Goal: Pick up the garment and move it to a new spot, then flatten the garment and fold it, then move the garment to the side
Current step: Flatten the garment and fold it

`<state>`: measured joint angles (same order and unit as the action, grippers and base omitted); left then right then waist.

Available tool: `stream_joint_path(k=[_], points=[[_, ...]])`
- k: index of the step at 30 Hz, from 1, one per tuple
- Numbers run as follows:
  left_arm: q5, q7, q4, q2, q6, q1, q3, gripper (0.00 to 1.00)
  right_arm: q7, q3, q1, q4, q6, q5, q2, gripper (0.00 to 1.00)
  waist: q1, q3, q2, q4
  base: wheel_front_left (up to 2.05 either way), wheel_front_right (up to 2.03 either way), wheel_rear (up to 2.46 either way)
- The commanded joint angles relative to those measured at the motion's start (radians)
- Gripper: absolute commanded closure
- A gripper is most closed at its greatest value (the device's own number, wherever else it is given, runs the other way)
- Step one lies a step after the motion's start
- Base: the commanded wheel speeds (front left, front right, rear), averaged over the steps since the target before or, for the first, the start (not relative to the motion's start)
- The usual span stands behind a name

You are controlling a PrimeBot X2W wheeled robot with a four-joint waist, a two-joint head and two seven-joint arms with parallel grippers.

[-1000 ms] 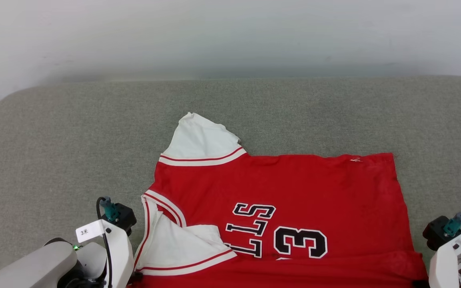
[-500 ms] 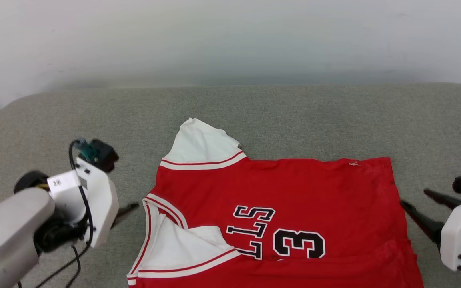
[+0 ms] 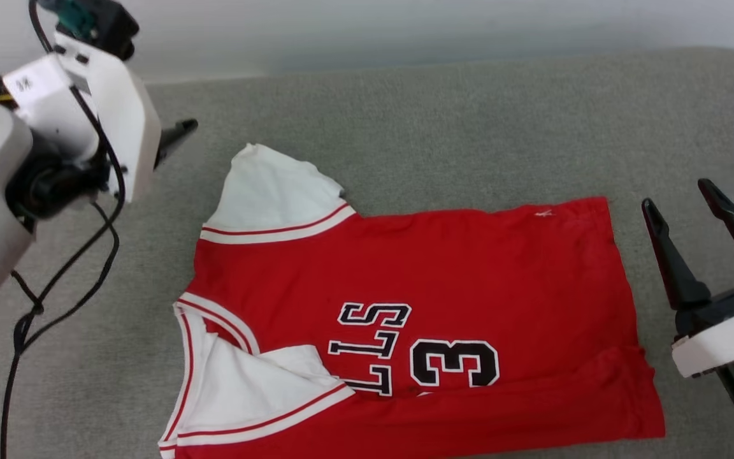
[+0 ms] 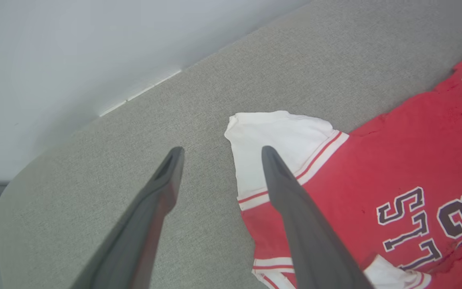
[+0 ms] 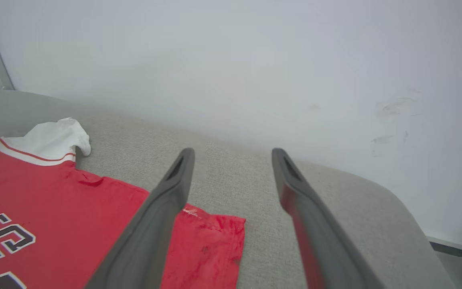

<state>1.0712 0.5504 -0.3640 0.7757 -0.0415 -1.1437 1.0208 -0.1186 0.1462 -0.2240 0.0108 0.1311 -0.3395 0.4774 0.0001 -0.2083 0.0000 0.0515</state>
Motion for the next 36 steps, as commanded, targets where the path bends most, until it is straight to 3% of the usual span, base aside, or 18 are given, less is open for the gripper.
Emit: stream_joint_path(k=[1, 5, 10, 24, 25, 26, 32, 36], points=[[0.012, 0.037, -0.036, -0.021, 0.002, -0.055, -0.013, 0.0, 0.0, -0.033, 0.03, -0.055, -0.001, 0.041, -0.045, 0.0, -0.0001, -0.089, 0.0, 0.048, 0.0, 0.0, 0.0], [0.044, 0.15, -0.116, -0.06, 0.001, -0.152, -0.02, 0.0, 0.019, -0.065, 0.059, -0.149, -0.001, 0.095, -0.114, 0.0, -0.0001, -0.17, 0.0, 0.085, 0.0, 0.0, 0.0], [0.041, 0.3, -0.188, -0.084, -0.002, -0.242, 0.011, 0.0, 0.039, -0.075, 0.037, -0.209, -0.001, 0.119, -0.151, 0.0, -0.0001, -0.256, 0.0, 0.122, 0.0, 0.0, 0.0], [-0.006, 0.365, -0.332, -0.123, -0.02, -0.206, 0.101, 0.0, 0.025, -0.054, -0.034, -0.19, -0.001, 0.111, -0.165, 0.0, -0.0001, -0.352, 0.0, 0.154, 0.0, 0.0, 0.0], [-0.005, 0.368, -0.339, -0.127, -0.027, -0.199, 0.106, 0.82, 0.027, -0.055, -0.04, -0.187, -0.001, 0.111, -0.158, 0.0, -0.0001, -0.35, 0.0, 0.151, 0.0, 0.0, 0.0], [-0.004, 0.37, -0.344, -0.129, -0.034, -0.194, 0.111, 1.0, 0.028, -0.057, -0.047, -0.186, -0.001, 0.113, -0.148, 0.0, -0.0001, -0.346, 0.0, 0.148, 0.0, 0.0, 0.0], [-0.031, 0.316, -0.339, -0.15, -0.066, -0.213, 0.126, 1.0, 0.085, -0.052, -0.112, -0.2, -0.001, 0.134, -0.054, 0.0, -0.0001, -0.288, 0.0, 0.114, 0.0, 0.0, 0.0], [-0.05, 0.262, -0.321, -0.176, -0.081, -0.222, 0.146, 1.0, 0.258, 0.02, -0.2, -0.21, -0.001, 0.116, 0.074, 0.0, -0.0001, -0.239, 0.0, 0.081, 0.0, 0.0, 0.0]])
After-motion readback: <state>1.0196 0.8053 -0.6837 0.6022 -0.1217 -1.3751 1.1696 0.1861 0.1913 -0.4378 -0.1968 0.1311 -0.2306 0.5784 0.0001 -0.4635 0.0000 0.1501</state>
